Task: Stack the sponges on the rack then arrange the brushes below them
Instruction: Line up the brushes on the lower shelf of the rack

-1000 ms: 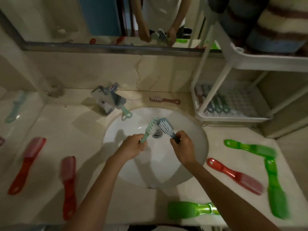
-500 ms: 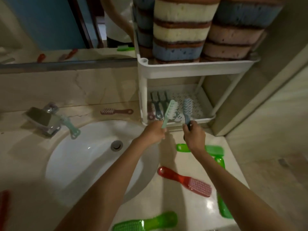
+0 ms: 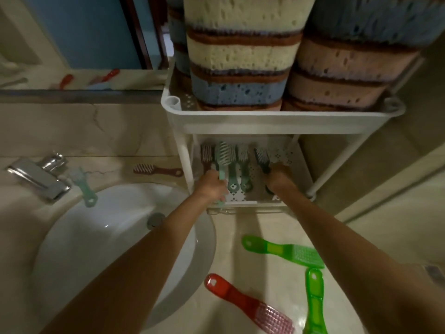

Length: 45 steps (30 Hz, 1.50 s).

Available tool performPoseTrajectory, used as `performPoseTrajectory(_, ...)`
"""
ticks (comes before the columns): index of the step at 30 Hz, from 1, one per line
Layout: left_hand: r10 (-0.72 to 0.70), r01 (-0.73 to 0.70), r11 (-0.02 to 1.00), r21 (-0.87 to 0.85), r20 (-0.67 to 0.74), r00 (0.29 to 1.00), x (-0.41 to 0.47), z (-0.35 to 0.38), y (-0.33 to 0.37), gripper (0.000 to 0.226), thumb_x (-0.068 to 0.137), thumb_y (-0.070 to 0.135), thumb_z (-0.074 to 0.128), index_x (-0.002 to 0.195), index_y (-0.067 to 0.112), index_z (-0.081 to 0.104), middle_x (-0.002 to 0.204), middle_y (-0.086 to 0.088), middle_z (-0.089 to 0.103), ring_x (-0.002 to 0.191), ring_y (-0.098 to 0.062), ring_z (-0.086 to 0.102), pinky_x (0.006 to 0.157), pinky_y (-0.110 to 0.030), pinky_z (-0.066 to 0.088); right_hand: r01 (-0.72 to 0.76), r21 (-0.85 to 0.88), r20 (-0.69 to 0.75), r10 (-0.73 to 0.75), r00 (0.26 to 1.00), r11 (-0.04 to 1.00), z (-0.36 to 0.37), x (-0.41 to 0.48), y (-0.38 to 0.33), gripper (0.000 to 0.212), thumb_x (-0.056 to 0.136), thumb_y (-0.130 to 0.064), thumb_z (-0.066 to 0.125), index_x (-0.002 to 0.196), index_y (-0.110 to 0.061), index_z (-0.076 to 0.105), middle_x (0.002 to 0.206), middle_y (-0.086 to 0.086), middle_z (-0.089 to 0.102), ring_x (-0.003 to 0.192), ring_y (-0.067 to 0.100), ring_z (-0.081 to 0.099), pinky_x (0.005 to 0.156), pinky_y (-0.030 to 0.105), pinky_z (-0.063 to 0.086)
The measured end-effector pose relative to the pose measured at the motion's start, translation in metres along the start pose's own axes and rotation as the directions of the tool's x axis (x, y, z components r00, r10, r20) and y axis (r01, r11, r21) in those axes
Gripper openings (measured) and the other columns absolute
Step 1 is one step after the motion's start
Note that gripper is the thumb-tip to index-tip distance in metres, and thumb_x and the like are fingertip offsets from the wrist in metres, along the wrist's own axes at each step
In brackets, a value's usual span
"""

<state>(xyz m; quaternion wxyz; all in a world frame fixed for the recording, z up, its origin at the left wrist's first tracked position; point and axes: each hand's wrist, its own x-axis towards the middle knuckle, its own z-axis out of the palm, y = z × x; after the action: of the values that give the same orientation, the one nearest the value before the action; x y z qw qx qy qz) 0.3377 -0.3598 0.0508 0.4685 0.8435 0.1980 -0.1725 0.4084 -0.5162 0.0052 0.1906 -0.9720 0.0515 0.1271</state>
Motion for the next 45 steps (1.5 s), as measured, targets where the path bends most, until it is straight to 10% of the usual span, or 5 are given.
performPoseTrajectory(16,0.035,-0.047,0.985,-0.164,-0.079,0.996,0.011,0.007,-0.005,0.019,0.091,0.002,0.053,0.105,-0.005,0.063,0.079,-0.007,0.06,0.057,-0.007,0.051,0.049,-0.013,0.043,0.104,0.226,-0.156,-0.069,0.985,0.969,0.012,0.003,-0.012,0.026,0.095,-0.016,0.043,0.115,-0.006,0.056,0.112,0.013,0.059,0.098,0.027,0.058,0.082,0.032,0.048)
performPoseTrajectory(22,0.083,-0.082,0.981,-0.178,-0.003,0.997,0.009,0.025,0.007,0.024,0.089,0.002,0.057,0.109,-0.009,0.061,0.065,-0.005,0.056,0.032,0.003,0.05,0.035,-0.004,0.034,0.001,0.865,0.051,-0.089,0.995,0.503,0.008,-0.041,-0.022,0.016,0.089,-0.004,0.054,0.083,0.003,0.068,0.073,0.006,0.065,0.063,0.013,0.057,0.065,0.025,0.048)
performPoseTrajectory(26,0.166,-0.164,0.985,-0.059,0.049,0.985,0.011,0.03,0.013,0.025,0.092,0.002,0.048,0.109,-0.003,0.065,0.107,-0.019,0.067,0.08,-0.021,0.063,0.069,-0.022,0.054,-0.209,0.904,0.198,0.068,0.978,0.374,-0.005,-0.03,-0.009,0.02,0.09,-0.008,0.051,0.073,-0.014,0.06,0.073,0.004,0.062,0.061,0.014,0.056,0.055,0.024,0.046)
performPoseTrajectory(33,0.301,-0.302,0.854,0.423,0.07,0.951,0.016,0.033,-0.001,0.04,0.1,0.025,0.034,0.132,0.007,0.048,0.138,-0.014,0.047,0.128,-0.027,0.042,0.106,-0.036,0.034,-0.268,0.544,-0.005,0.323,0.946,0.795,-0.009,0.01,0.02,0.038,0.101,-0.028,0.033,0.064,-0.019,0.035,0.083,0.013,0.054,0.075,0.021,0.049,0.085,0.036,0.048)
performPoseTrajectory(45,0.223,-0.351,0.74,0.574,0.284,0.933,0.018,0.028,-0.025,0.049,0.101,0.035,0.02,0.145,0.014,0.025,0.158,-0.005,0.013,0.147,-0.019,0.008,0.118,-0.041,0.011,-0.137,0.252,-0.109,0.169,0.98,0.958,0.002,0.011,0.001,0.037,0.102,-0.024,0.027,0.12,-0.004,0.052,0.115,0.014,0.058,0.102,0.027,0.057,0.082,0.033,0.044)
